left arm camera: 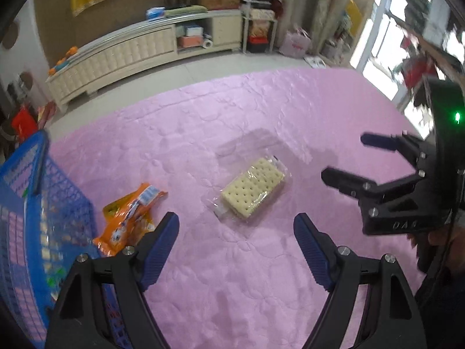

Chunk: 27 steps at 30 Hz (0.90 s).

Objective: Organize snacks
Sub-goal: 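Lower the left tool onto the small clear cracker pack and grasp it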

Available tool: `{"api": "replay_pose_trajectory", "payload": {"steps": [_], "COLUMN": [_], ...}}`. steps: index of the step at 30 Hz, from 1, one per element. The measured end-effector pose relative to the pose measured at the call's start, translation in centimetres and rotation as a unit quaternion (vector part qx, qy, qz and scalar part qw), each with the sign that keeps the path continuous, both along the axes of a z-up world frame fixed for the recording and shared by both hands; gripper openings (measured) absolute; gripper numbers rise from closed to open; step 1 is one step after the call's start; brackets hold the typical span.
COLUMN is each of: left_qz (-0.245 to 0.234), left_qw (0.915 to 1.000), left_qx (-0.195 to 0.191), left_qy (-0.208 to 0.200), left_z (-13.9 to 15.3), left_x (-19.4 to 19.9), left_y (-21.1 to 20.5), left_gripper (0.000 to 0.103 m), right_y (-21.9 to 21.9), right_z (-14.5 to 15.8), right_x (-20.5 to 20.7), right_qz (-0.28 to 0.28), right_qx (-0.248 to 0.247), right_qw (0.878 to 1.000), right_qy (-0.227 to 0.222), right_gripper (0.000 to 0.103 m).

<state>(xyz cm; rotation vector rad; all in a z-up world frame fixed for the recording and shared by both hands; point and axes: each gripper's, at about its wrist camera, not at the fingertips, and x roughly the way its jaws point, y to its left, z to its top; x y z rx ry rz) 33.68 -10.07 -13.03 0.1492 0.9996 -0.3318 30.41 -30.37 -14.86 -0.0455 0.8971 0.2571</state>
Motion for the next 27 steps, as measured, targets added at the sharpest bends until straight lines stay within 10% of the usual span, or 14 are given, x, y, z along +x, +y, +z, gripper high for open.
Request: {"api": "replay_pose_trajectory", "payload": {"steps": [27], "left_qz": [-0.138], "left_qw": [0.9822], "left_qx": [0.105], "left_qy": [0.074], "left_z": [-5.1], "left_x": [7.2], "left_y": [-6.7], "left_gripper": [0.079], "right_y": [-3.3], "right_z": [-1.7], "right_x": [2.1], "right_qz": [-0.044], "right_qx": [-0.012], "right_qw": [0.997], "right_qy": [0.07], "right_gripper": [0.103]}}
